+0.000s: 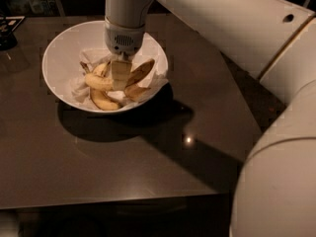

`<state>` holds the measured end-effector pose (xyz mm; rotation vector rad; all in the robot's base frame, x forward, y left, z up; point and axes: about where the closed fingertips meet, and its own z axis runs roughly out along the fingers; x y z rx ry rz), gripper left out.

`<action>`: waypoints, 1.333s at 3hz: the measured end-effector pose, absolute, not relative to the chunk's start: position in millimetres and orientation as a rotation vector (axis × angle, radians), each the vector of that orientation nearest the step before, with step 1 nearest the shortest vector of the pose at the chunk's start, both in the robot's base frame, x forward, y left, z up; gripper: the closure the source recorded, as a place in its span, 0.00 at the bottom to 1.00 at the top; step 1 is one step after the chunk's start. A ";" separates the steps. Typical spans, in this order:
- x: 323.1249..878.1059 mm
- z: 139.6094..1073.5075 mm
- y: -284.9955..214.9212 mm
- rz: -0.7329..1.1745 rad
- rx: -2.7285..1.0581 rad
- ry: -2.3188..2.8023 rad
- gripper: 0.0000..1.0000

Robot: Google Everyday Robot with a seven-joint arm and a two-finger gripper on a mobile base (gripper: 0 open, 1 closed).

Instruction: Pick banana from white bowl

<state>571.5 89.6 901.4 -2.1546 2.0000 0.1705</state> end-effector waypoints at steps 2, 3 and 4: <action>536.5 938.2 71.6 0.146 -2.060 1.931 1.00; 524.9 947.4 65.5 0.169 -2.032 1.881 1.00; 518.5 950.8 60.7 0.205 -2.011 1.825 1.00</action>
Offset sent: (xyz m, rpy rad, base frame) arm -0.0527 -0.0313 0.0548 0.1161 -0.1219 -0.0292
